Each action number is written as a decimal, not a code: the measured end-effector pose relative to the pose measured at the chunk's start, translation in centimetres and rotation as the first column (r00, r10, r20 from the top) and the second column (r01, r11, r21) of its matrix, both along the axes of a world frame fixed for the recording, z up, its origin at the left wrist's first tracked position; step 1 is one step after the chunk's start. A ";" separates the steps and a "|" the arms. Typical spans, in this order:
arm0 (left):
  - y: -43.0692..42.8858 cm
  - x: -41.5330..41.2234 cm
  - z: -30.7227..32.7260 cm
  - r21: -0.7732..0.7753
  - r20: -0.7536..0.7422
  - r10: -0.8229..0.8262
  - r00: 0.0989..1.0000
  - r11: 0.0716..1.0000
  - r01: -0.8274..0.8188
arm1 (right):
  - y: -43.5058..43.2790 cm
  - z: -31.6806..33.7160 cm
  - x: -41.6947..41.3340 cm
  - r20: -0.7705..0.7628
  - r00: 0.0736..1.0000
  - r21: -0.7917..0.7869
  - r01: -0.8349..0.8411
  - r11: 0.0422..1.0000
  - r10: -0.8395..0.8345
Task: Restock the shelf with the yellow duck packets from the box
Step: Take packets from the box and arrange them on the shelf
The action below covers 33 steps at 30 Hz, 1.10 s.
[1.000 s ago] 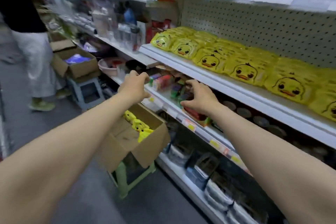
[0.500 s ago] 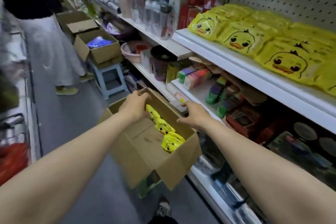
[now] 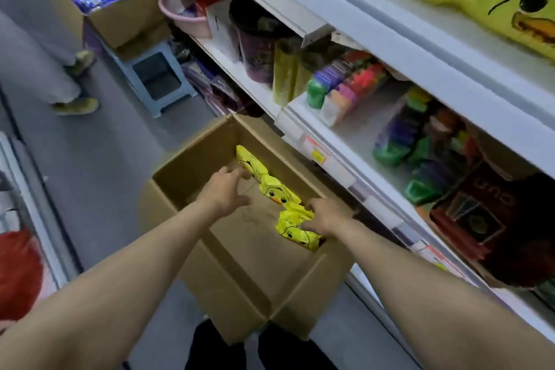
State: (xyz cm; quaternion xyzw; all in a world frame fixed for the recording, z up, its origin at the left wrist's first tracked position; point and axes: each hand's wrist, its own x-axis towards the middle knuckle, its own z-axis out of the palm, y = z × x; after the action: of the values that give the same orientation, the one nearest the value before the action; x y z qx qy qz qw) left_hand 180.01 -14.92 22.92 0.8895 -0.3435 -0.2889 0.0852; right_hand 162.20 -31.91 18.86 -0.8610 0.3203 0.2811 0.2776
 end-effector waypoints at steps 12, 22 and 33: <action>-4.4 9.6 -12.7 0.031 -0.022 -0.146 0.989 0.989 0.146 | 1.3 -9.9 5.0 0.026 0.950 0.052 0.310 0.949 -0.311; -8.2 16.9 -20.7 -0.020 0.171 -0.563 0.808 0.818 0.574 | 4.2 -18.1 11.6 0.128 0.915 -0.234 0.402 0.885 -0.382; -8.2 17.2 -26.1 0.192 0.366 -0.710 0.601 0.690 0.698 | 4.5 -22.6 12.4 0.078 0.928 -0.466 0.357 0.810 -0.365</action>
State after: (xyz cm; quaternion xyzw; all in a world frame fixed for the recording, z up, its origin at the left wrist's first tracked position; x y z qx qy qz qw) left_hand 197.24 -23.10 -3.22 0.7229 -0.6711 -0.1092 -0.1230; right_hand 174.63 -27.38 -3.75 -0.8237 0.5385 0.1431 0.1055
